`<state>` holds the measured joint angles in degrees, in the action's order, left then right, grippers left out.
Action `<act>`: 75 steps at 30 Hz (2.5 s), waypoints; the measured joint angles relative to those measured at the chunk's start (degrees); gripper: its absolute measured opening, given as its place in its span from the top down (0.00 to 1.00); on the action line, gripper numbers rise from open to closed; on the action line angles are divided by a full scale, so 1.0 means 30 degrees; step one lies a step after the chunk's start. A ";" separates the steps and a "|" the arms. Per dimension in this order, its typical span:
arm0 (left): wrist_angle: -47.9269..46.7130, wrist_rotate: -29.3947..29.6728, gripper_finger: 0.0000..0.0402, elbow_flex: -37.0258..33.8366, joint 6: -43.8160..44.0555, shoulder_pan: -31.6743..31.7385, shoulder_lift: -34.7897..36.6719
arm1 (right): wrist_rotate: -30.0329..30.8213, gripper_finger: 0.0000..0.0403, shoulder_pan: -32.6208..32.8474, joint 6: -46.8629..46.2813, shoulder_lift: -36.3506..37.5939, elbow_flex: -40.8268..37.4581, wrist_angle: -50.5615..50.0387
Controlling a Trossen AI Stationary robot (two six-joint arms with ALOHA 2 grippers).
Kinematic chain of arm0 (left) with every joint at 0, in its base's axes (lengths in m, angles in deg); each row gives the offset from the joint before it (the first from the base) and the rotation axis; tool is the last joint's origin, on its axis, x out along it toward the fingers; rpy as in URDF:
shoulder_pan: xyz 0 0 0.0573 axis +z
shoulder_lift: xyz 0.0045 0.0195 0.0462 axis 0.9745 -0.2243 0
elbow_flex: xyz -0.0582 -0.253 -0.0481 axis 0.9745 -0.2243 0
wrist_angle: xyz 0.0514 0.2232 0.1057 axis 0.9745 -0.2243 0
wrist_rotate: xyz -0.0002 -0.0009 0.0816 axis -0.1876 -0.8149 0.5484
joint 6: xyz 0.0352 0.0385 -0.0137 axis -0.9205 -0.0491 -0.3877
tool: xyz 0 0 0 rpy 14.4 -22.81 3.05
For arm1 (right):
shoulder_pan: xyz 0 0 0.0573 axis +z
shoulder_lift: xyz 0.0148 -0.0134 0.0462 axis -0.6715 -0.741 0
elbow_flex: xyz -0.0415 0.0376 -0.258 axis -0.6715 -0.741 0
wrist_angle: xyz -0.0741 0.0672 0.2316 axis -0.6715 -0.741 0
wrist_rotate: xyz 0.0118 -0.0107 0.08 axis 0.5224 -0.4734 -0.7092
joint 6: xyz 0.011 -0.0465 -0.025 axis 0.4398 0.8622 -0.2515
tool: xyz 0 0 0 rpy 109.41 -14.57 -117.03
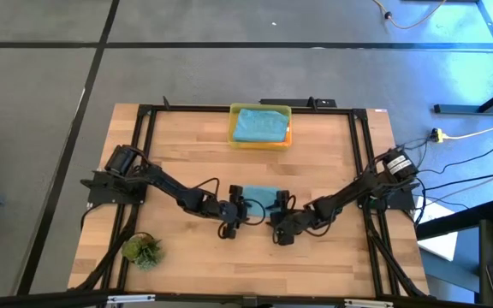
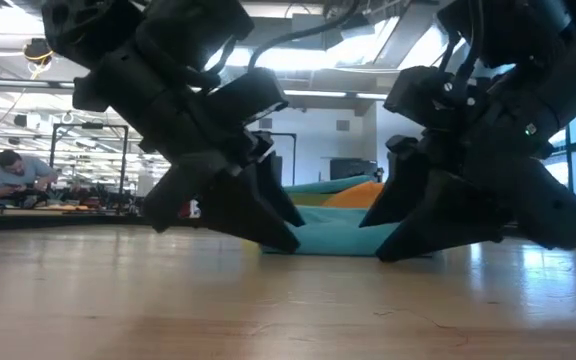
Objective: Fold microfiber towels
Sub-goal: Put the blue microfiber cloth into the yellow bin
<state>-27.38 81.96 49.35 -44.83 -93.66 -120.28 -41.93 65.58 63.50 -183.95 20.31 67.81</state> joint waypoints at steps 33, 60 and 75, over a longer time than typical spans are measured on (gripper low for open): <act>-0.2975 0.5656 0.38 0.2339 -0.5262 -0.1902 0.0240 | -0.3100 0.97 -0.0673 -0.4903 0.2622 -0.0191 -0.0676; -0.3449 0.5814 0.36 0.2769 -0.3412 -0.2070 -0.1574 | -0.4799 0.97 -0.1371 -0.5511 0.2939 -0.0118 -0.0450; -0.3218 0.6585 0.89 0.2761 -0.3136 -0.2359 -0.1676 | -0.5477 0.84 -0.1393 -0.5329 0.2954 -0.0111 -0.0357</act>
<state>-37.04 101.71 57.63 -54.23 -100.74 -125.31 -58.36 61.40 47.51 -175.09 19.97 66.74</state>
